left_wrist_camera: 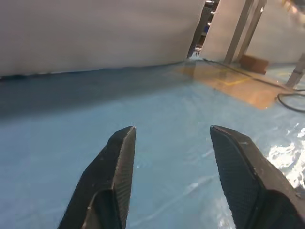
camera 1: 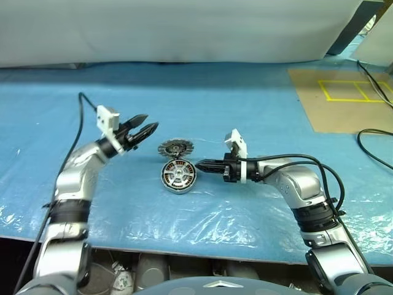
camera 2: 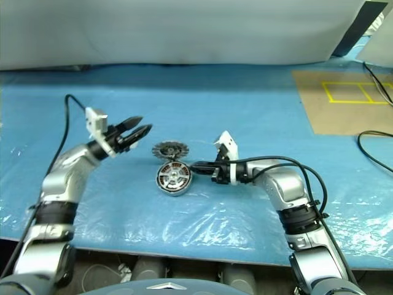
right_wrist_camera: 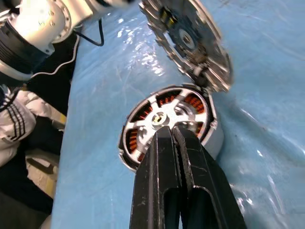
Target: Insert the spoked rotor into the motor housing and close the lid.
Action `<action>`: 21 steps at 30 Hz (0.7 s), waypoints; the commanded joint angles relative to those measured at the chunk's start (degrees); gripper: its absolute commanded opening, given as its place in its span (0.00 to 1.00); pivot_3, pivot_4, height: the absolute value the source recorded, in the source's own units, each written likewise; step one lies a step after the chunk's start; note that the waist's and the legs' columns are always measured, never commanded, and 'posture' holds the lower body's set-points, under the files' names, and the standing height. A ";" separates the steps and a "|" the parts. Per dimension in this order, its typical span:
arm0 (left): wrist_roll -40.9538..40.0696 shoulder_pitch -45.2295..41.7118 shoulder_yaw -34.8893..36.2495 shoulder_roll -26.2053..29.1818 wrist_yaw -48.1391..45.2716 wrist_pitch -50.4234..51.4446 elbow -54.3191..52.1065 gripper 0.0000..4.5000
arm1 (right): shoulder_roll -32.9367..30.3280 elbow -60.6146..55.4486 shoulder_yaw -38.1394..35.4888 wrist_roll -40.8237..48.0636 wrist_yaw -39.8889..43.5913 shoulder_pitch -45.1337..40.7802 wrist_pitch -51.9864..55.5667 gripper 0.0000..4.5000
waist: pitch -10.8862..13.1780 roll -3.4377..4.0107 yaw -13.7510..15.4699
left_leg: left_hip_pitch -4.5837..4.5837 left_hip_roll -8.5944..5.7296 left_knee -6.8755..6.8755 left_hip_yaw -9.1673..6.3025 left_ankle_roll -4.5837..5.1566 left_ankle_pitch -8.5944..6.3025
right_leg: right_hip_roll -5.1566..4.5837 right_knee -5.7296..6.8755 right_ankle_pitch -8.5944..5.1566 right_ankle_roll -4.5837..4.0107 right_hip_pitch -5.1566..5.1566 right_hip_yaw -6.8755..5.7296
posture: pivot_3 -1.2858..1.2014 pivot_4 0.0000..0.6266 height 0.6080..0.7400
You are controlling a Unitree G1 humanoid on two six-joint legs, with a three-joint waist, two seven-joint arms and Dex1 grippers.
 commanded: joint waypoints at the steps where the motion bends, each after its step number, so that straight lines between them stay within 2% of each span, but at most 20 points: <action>1: 1.66 -4.68 -0.71 -0.33 -3.89 -3.21 7.11 0.36 | -0.58 -2.76 -1.51 0.05 -1.74 1.15 -1.00 0.00 | 0.00 0.00 -0.15 | -0.02 0.00 -0.02 -0.01 0.00 0.00 | 0.02 0.00 0.00 0.00 -0.04 -0.01 | 0.52 0.24 1.00; 6: 5.16 -7.79 -4.80 -0.60 -11.27 -5.11 13.46 0.01 | -1.23 -4.08 -2.59 0.28 -3.63 3.05 -1.15 0.00 | 0.00 0.00 -0.05 | -0.25 -0.02 -0.09 -0.04 0.02 0.02 | 0.01 -0.03 0.01 0.01 -0.08 -0.04 | 0.52 0.24 1.00; 10: 7.25 -8.39 -8.05 -1.49 -16.73 -6.37 14.64 0.00 | -1.85 -5.00 -4.60 1.25 -4.74 4.75 -0.41 0.00 | 0.00 0.00 0.56 | -0.34 -0.04 -0.06 -0.09 0.15 0.09 | 0.00 -0.03 0.02 0.04 -0.24 -0.09 | 0.52 0.24 1.00; 13: 7.81 -7.66 -9.50 -3.39 -18.57 -7.37 13.52 0.00 | -3.21 -6.88 -9.41 5.91 -4.10 6.86 2.95 0.00 | 0.01 0.00 1.34 | -0.35 -0.03 -0.08 -0.09 0.12 0.07 | -0.01 -0.02 0.03 0.06 -0.23 -0.10 | 0.52 0.24 1.00; 17: 7.64 -5.98 -11.51 -4.45 -21.04 -5.40 10.36 0.00 | -9.93 -8.82 -7.39 3.89 -0.82 16.28 1.47 0.00 | 0.01 -0.01 1.98 | -0.32 0.10 -0.08 -0.09 -0.02 -0.02 | -0.03 -0.05 0.05 0.09 -0.12 -0.11 | 0.52 0.24 1.00; 21: 7.77 -5.82 -11.76 -4.65 -21.83 -4.88 9.87 0.00 | -12.56 -8.39 -4.65 0.98 0.08 21.80 -2.47 0.00 | 0.01 -0.04 1.73 | -0.37 0.08 -0.11 -0.09 -0.02 -0.03 | -0.02 -0.12 0.05 0.10 -0.02 -0.13 | 0.52 0.24 1.00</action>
